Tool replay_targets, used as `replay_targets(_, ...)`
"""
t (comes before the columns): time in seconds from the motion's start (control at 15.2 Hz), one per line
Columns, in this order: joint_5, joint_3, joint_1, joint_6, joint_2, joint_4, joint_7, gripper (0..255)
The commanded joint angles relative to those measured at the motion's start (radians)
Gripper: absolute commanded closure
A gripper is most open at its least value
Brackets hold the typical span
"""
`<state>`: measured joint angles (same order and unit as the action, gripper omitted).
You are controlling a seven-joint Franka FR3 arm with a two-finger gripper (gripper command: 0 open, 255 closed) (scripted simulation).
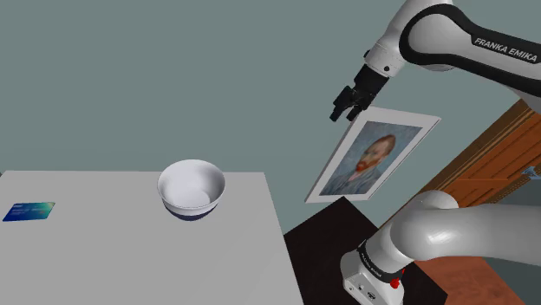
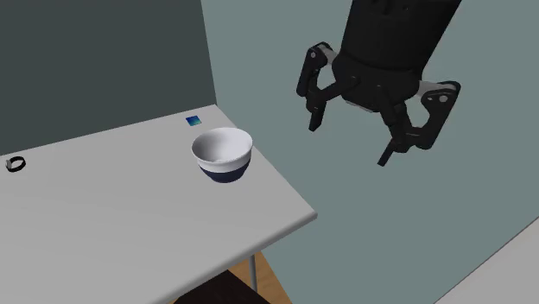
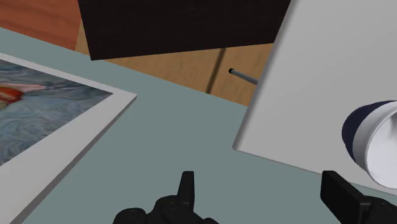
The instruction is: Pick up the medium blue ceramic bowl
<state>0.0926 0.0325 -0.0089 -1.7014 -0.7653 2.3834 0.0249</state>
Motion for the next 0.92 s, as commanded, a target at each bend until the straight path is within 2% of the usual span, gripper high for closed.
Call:
replay_targets(0.0,0.000,0.000,0.000,0.000,0.000,0.000,0.000,0)
replay_targets(0.46,0.092,-0.104,0.048,-0.170,0.104,0.073,0.113,0)
replay_targets(0.86,0.163,-0.192,0.089,-0.323,0.243,0.087,0.202,0)
